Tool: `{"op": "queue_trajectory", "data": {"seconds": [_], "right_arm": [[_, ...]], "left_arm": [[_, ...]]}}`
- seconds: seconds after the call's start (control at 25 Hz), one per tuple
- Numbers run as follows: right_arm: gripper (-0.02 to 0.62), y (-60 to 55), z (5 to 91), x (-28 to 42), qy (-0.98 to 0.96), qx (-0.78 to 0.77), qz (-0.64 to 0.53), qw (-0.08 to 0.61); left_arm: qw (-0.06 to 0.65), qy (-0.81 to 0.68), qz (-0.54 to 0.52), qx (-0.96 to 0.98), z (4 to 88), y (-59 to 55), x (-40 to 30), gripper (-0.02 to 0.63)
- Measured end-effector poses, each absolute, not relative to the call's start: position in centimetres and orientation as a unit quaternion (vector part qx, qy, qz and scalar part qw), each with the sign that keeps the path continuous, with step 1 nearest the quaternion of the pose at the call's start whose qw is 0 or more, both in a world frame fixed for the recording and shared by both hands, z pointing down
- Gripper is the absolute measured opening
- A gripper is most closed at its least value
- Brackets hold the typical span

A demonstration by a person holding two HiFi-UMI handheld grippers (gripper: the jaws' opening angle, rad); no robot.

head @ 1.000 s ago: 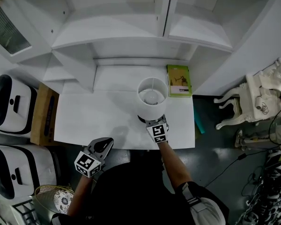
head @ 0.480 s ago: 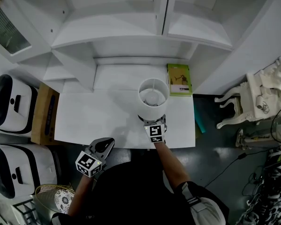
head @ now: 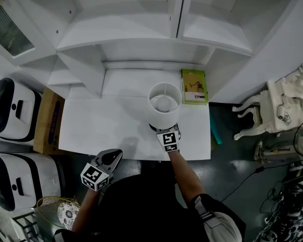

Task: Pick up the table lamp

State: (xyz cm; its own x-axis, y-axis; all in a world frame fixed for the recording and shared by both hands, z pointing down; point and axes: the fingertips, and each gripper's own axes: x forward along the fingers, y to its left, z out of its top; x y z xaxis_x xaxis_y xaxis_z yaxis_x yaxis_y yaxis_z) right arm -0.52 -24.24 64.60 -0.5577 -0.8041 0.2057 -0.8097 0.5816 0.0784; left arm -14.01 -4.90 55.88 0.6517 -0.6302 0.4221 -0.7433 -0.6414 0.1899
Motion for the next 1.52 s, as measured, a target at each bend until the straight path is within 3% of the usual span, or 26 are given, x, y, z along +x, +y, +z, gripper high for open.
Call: {"op": "queue_trajectory", "data": {"seconds": [1.52], "right_arm": [[0.135,-23.4,54.6,-0.7,-0.908,0.405,0.006,0.111]], "left_arm": [[0.162,-0.385,0.103,0.903,54.9,-7.1,-12.6,0.017]]}}
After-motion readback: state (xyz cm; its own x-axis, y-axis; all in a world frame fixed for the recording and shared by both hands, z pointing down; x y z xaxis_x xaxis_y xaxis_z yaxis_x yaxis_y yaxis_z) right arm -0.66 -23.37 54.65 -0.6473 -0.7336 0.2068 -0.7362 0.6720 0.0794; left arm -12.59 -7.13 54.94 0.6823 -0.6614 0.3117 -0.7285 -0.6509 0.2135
